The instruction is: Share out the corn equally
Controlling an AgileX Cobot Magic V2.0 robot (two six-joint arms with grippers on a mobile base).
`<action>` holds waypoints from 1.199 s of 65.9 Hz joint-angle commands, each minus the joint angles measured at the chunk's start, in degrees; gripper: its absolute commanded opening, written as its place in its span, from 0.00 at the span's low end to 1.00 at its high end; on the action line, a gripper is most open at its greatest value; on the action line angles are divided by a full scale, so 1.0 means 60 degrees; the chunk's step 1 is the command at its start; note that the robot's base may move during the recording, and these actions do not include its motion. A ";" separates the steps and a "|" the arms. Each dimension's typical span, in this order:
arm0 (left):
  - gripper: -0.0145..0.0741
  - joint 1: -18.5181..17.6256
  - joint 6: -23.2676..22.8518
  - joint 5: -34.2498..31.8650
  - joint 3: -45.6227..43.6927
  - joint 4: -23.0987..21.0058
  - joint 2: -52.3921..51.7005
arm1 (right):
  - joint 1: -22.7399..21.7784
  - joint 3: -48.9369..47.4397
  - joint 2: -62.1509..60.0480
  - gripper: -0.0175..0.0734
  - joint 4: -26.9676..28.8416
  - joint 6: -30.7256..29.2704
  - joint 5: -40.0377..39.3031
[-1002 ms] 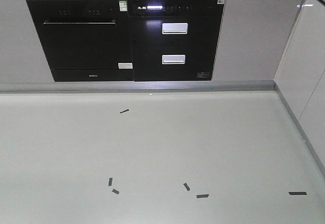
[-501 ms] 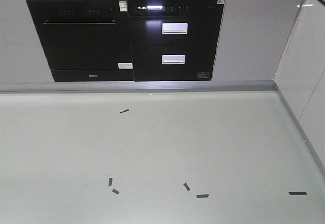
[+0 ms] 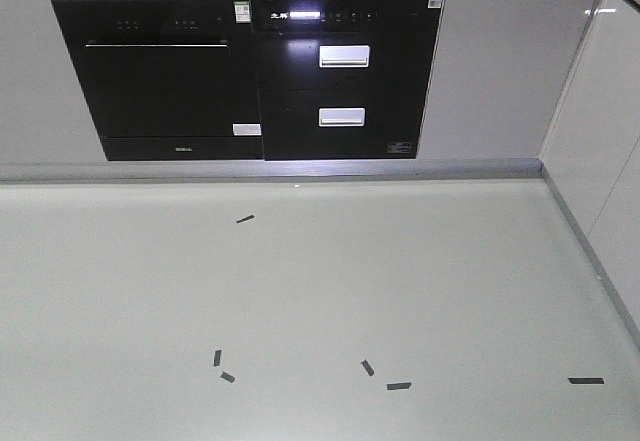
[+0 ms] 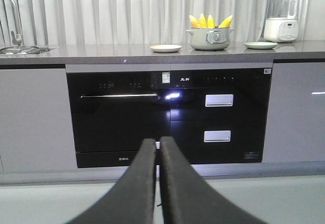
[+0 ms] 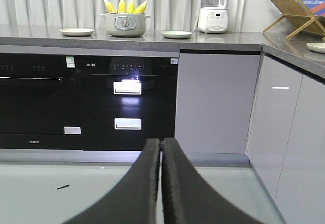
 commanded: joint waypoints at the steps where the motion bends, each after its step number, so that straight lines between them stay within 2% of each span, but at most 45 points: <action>1: 0.16 0.0032 -0.0078 -0.0747 0.0119 -0.0019 -0.0156 | -0.0069 0.0098 -0.0006 0.19 -0.0096 0.0035 -0.0761; 79: 0.16 0.0032 -0.0078 -0.0747 0.0119 -0.0019 -0.0156 | -0.0069 0.0098 -0.0006 0.19 -0.0096 0.0035 -0.0761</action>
